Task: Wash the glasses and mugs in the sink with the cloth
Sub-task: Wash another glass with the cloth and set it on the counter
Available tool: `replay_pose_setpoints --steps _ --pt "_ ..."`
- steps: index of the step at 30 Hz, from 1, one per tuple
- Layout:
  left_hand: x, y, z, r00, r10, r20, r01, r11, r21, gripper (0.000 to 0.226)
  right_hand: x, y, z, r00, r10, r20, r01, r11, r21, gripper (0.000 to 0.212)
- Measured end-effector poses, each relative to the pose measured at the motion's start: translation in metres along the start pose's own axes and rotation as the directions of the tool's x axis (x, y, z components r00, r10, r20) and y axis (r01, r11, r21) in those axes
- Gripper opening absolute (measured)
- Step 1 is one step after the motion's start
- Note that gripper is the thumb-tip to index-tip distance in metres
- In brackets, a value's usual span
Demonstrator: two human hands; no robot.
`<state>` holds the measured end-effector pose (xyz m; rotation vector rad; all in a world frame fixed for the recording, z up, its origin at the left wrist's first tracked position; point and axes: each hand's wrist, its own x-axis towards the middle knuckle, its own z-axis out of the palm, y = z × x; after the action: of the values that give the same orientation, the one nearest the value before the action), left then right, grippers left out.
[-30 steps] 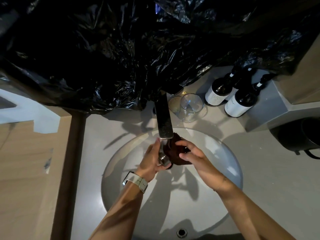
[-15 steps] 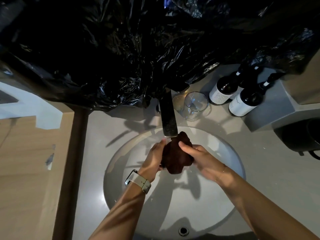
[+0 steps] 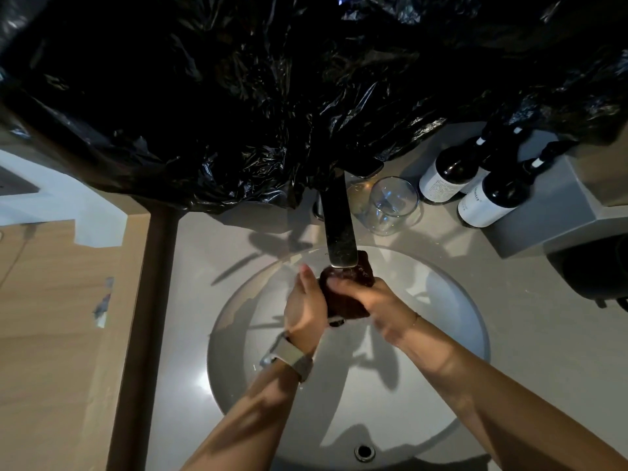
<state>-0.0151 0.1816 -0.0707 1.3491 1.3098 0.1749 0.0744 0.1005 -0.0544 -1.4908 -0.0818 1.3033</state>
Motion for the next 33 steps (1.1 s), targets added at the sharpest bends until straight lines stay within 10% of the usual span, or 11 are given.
replay_pose_setpoints --steps 4,6,9,12,20,28,30,33 --pt "-0.008 -0.012 0.0 0.878 0.478 -0.018 -0.458 0.851 0.257 0.047 0.009 -0.002 -0.002 0.989 0.145 0.039 -0.149 0.981 0.127 0.042" --pt "-0.001 -0.016 -0.003 0.886 0.462 0.038 -0.461 0.871 0.167 0.05 0.008 0.002 -0.005 0.995 0.096 0.04 -0.1 0.987 0.129 0.04" --pt "0.01 -0.009 -0.008 0.975 0.094 0.202 -0.084 0.995 -0.058 0.067 -0.002 0.009 -0.002 0.994 -0.1 -0.041 0.103 0.993 0.059 0.022" --pt "0.021 -0.003 -0.012 0.951 -0.083 0.297 0.068 0.996 0.059 0.067 -0.008 0.014 0.001 0.989 -0.147 -0.023 0.147 0.989 0.001 0.023" --pt "-0.008 -0.022 -0.02 0.857 0.481 0.184 -0.496 0.868 0.039 0.038 0.001 0.0 -0.003 0.985 0.1 0.142 -0.123 0.979 0.163 0.041" --pt "0.006 0.016 -0.022 0.892 -0.008 0.453 0.059 0.993 -0.099 0.062 -0.005 0.01 0.01 0.989 -0.118 -0.092 0.119 0.993 0.001 0.031" --pt "0.004 0.004 -0.019 0.96 0.137 0.245 -0.138 0.99 -0.015 0.046 -0.002 0.007 0.01 0.998 -0.022 -0.063 0.03 0.993 0.118 0.033" --pt "-0.002 -0.015 -0.023 0.857 0.468 0.217 -0.499 0.859 0.117 0.037 0.0 0.001 0.005 0.993 0.118 0.005 -0.115 0.961 0.25 0.036"
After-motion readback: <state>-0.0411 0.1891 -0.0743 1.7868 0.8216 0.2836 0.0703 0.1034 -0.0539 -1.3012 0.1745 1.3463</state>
